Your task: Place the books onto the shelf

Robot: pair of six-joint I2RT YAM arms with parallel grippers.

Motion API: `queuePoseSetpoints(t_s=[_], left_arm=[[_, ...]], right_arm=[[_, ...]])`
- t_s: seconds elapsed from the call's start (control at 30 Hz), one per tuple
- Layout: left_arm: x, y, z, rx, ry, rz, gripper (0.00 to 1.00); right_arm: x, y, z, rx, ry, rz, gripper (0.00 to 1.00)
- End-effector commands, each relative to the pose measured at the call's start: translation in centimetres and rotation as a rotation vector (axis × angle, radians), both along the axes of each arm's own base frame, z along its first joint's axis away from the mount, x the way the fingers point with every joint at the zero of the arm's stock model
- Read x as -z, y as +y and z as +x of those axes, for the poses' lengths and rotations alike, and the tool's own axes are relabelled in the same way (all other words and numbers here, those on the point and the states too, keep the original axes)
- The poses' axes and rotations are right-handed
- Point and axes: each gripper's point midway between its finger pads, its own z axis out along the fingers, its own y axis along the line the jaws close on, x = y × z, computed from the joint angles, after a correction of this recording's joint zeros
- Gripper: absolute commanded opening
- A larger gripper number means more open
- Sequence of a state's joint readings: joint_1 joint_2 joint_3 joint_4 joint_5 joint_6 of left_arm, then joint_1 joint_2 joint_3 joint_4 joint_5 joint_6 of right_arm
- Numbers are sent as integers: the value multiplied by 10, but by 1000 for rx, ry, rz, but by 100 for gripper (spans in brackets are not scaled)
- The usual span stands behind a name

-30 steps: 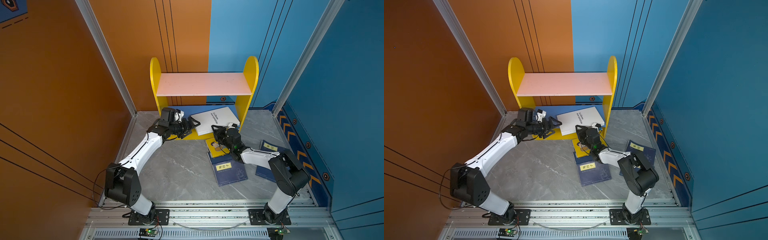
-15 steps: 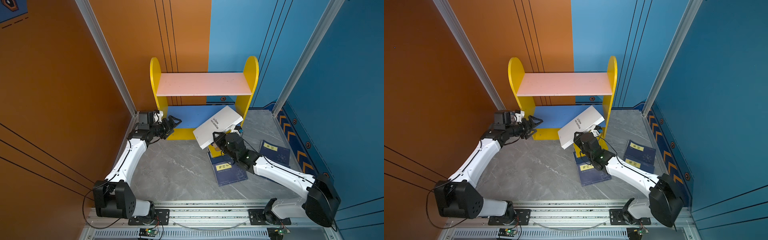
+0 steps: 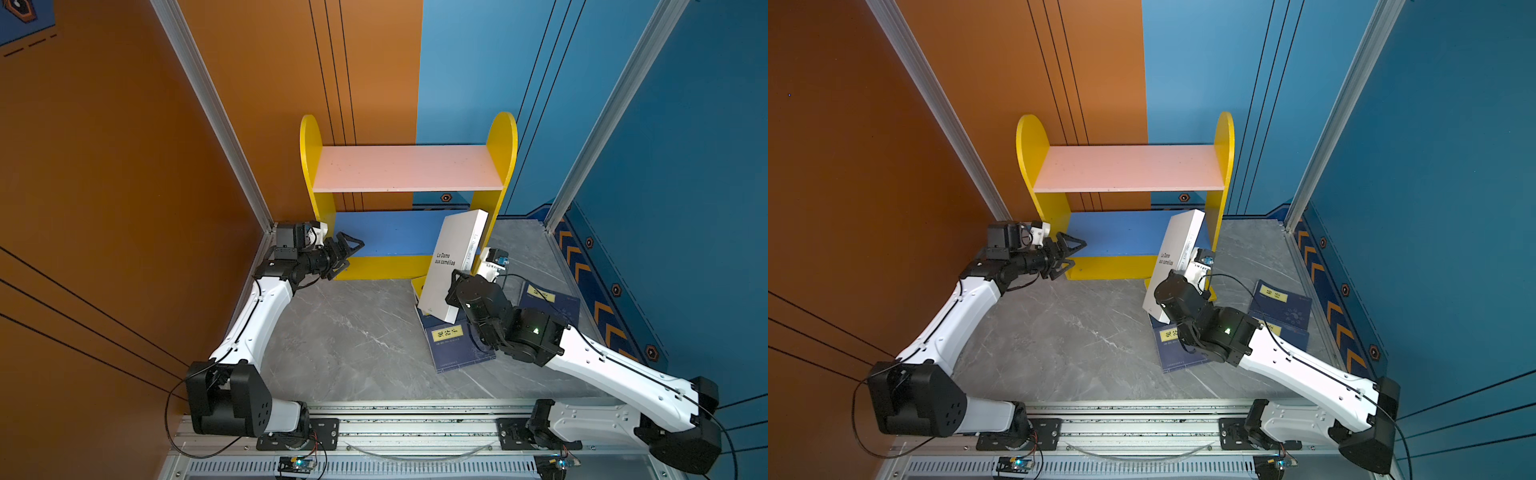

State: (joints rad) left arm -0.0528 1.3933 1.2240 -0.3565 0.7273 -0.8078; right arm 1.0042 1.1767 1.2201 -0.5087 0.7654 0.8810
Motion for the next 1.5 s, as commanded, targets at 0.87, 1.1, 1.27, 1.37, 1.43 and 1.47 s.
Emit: queuePoseSetpoints(t_s=[0.87,1.1,1.27,1.37,1.43,1.47], left_arm=[[19,-14,-3,-18,62,-77,94],[27,5,-8,-80,74,-69,95],[35,28,-12,-153,88,-58,95],[45,34,-15,-172,113,-59,95],[46,36,-17,-177,113,-53,96],[48,37,-17,-183,118,-51,96]], right_arm=[[16,112,62,-298,-5,-1464,21],[57,151,95,-378,-35,-1658,24],[92,174,122,-450,-34,-1771,27],[114,176,137,-469,-10,-1797,26],[123,172,145,-460,7,-1801,30],[125,170,148,-457,12,-1790,37]])
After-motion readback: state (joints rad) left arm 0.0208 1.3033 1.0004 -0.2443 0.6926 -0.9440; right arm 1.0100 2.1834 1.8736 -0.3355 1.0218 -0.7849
